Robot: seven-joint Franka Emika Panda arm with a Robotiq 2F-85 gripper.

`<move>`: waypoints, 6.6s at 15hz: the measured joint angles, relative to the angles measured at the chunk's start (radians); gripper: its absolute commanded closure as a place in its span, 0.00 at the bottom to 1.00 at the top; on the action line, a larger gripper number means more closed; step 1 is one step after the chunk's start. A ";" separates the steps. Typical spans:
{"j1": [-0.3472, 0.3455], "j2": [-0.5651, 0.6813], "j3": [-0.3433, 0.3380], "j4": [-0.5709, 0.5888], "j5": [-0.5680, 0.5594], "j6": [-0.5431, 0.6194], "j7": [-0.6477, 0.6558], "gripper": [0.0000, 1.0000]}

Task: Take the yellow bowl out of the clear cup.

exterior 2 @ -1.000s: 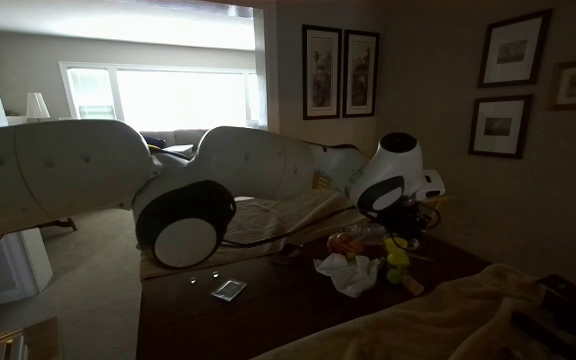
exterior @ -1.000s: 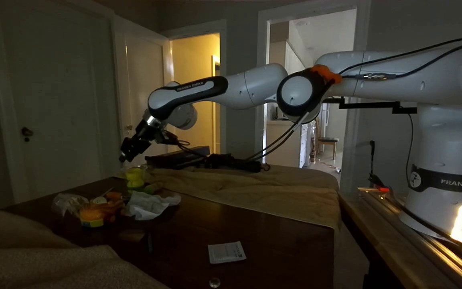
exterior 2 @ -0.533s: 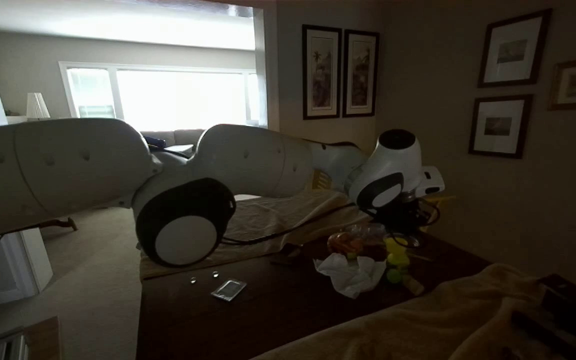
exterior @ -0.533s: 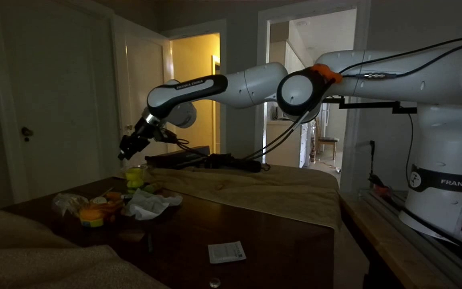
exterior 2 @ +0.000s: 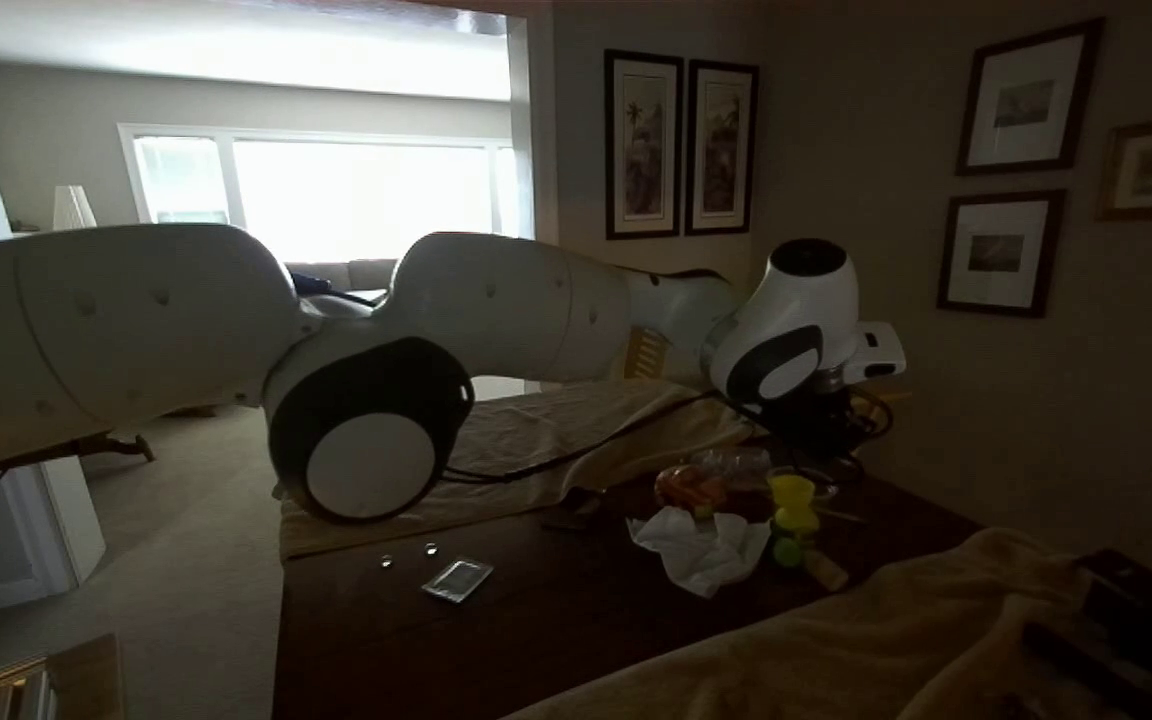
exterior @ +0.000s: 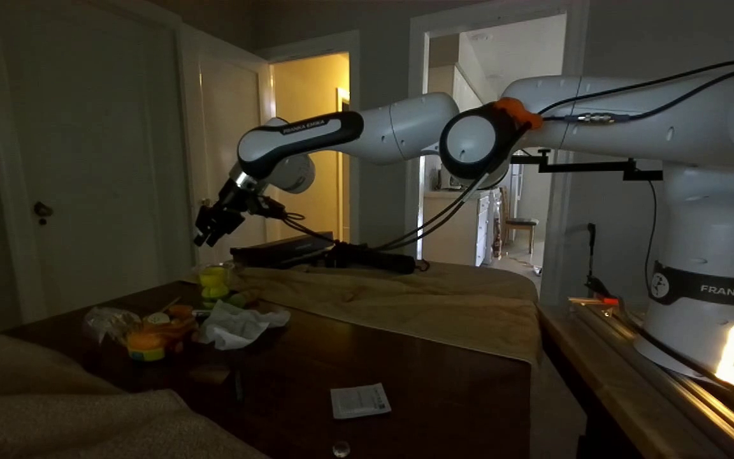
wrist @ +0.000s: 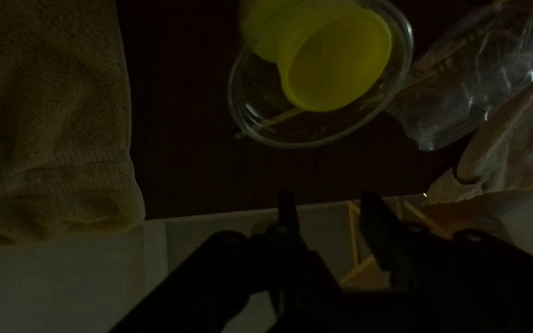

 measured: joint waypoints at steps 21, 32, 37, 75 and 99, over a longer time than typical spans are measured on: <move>-0.001 -0.020 -0.055 -0.005 0.000 -0.255 0.105 0.59; 0.003 -0.002 -0.053 -0.007 0.000 -0.272 0.107 0.68; -0.008 -0.001 -0.064 -0.007 0.000 -0.272 0.116 0.99; 0.016 -0.017 -0.059 -0.003 0.000 -0.247 0.116 0.61; 0.019 -0.068 -0.053 0.000 0.000 -0.173 0.108 0.99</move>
